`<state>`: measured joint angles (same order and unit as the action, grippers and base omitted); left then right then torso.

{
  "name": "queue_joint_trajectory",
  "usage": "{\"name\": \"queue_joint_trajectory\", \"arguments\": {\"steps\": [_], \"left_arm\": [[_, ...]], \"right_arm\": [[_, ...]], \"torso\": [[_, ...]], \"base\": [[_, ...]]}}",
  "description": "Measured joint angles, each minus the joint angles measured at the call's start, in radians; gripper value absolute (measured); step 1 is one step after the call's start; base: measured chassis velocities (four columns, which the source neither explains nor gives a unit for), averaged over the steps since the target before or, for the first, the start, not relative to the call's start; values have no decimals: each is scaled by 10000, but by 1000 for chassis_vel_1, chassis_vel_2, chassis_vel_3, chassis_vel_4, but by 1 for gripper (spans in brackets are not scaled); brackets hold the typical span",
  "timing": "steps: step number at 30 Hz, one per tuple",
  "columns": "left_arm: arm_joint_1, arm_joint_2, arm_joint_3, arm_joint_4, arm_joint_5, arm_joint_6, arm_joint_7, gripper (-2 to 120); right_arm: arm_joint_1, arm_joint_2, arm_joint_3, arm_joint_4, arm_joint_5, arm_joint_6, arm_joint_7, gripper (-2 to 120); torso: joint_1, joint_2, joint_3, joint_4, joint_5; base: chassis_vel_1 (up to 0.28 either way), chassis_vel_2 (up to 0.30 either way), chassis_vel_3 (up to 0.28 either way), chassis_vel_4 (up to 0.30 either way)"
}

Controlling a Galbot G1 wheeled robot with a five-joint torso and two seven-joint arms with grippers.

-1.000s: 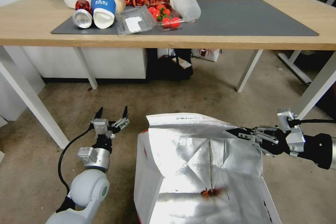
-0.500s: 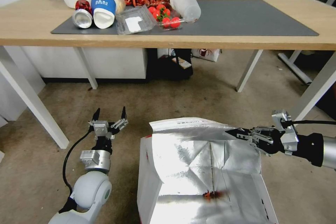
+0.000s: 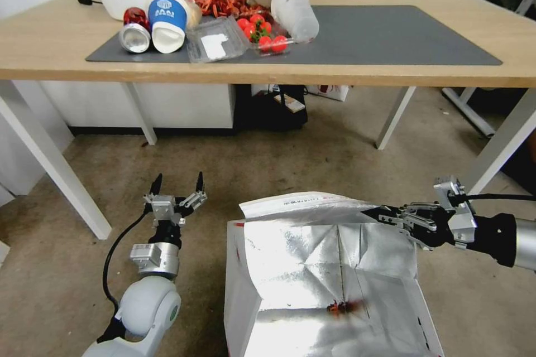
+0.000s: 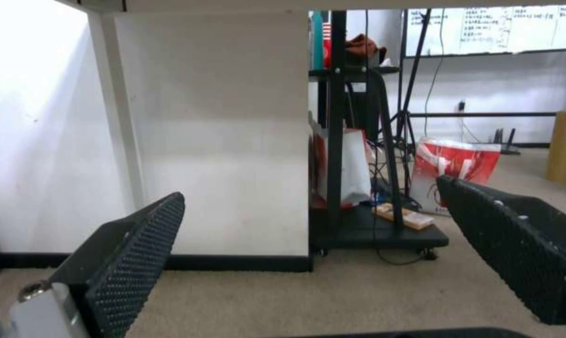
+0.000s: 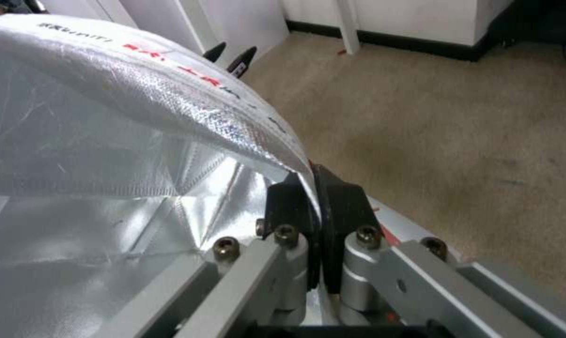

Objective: Pick up the food delivery bag from the floor and place it on the table.

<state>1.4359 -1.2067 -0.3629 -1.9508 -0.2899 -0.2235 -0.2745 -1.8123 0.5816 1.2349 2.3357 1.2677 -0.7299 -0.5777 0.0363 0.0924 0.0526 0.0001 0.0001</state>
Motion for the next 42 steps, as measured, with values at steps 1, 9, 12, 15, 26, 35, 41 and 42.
{"name": "queue_joint_trajectory", "arguments": {"steps": [1, 9, 12, 15, 26, 35, 41, 42], "left_arm": [[19, -8, -7, -21, 13, 0, 0, 100], [241, 10, -129, -220, 101, 3, -4, 100], [389, 67, -232, -302, 157, -2, -5, 100], [569, 143, -378, -352, 246, -44, -27, 100], [1142, 256, -799, -489, 422, -295, -104, 100], [1329, 224, -1016, -573, 545, -384, -119, 100], [1396, 160, -1093, -574, 625, -397, -138, 100], [1415, 137, -1116, -575, 658, -438, -140, 100]], "right_arm": [[0, 9, 21, 0, 0, 0, -3, 0], [-34, 48, 159, 34, -38, 1, -33, 0], [-40, 41, 244, 33, -44, 1, -43, 0], [-1, 30, 346, 17, -12, 3, -46, 0], [20, -32, 579, -35, 128, 4, -111, 0], [26, 34, 600, -47, 87, 4, -157, 0], [62, 35, 612, -63, 85, 4, -174, 0], [86, 39, 598, -66, 84, 4, -174, 0]], "torso": [[6, 50, 49, 0, -1], [47, 383, 353, 0, -1], [67, 508, 462, 0, 0], [93, 665, 593, 0, 0], [198, 1109, 939, 0, -1], [285, 1468, 1214, 0, 0], [337, 1668, 1366, 1, -1], [358, 1731, 1407, 2, -1]], "base": [[0, 0, 0, 0], [0, 0, 0, 0], [0, 0, 0, 0], [0, 0, 0, 0], [0, 0, 0, 0], [0, 0, 0, 0], [0, 0, 0, 0], [0, 0, 0, 0]]}}
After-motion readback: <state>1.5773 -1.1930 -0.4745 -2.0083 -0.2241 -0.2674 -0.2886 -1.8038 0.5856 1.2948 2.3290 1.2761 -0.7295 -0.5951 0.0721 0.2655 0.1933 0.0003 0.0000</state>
